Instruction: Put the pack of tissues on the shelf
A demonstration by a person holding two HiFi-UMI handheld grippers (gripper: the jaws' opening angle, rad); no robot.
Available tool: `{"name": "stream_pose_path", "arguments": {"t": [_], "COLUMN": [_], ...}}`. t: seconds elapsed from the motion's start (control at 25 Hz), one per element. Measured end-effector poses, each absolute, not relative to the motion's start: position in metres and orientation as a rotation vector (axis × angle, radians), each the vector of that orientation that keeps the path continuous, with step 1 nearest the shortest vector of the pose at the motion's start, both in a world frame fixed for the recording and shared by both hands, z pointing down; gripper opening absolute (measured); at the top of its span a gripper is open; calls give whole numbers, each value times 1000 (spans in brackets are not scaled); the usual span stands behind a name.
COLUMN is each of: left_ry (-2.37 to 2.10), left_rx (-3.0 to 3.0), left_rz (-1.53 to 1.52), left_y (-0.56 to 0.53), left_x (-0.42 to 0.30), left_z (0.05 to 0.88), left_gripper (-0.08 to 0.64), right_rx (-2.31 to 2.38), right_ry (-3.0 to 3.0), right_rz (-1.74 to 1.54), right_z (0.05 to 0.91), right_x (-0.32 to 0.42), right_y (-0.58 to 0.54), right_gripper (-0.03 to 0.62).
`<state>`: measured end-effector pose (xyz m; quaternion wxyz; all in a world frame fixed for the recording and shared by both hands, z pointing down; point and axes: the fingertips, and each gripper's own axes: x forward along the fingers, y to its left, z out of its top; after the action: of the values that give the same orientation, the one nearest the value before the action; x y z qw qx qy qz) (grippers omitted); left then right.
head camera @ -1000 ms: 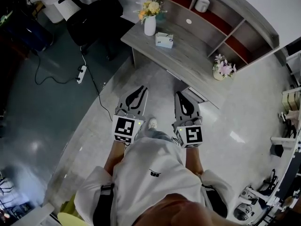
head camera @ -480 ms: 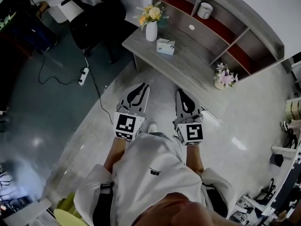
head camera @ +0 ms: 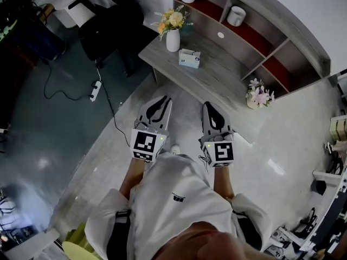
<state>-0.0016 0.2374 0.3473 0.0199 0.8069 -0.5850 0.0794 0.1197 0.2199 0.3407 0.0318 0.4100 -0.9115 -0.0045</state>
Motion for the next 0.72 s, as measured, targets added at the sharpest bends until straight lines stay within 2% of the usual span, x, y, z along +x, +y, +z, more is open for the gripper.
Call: {"name": "stream_pose_path", "arguments": {"t": [0.72], "left_ry": [-1724], "left_rx": [2515], "left_rz": [281], "left_y": [151], "left_x": [-27], "left_z": [372], "left_gripper": [61], "right_rx": [1298], "right_ry": [-2759], "right_rz": [21], "right_z": [356], "right_x": [91], "right_y": [138], "right_gripper": [26]}}
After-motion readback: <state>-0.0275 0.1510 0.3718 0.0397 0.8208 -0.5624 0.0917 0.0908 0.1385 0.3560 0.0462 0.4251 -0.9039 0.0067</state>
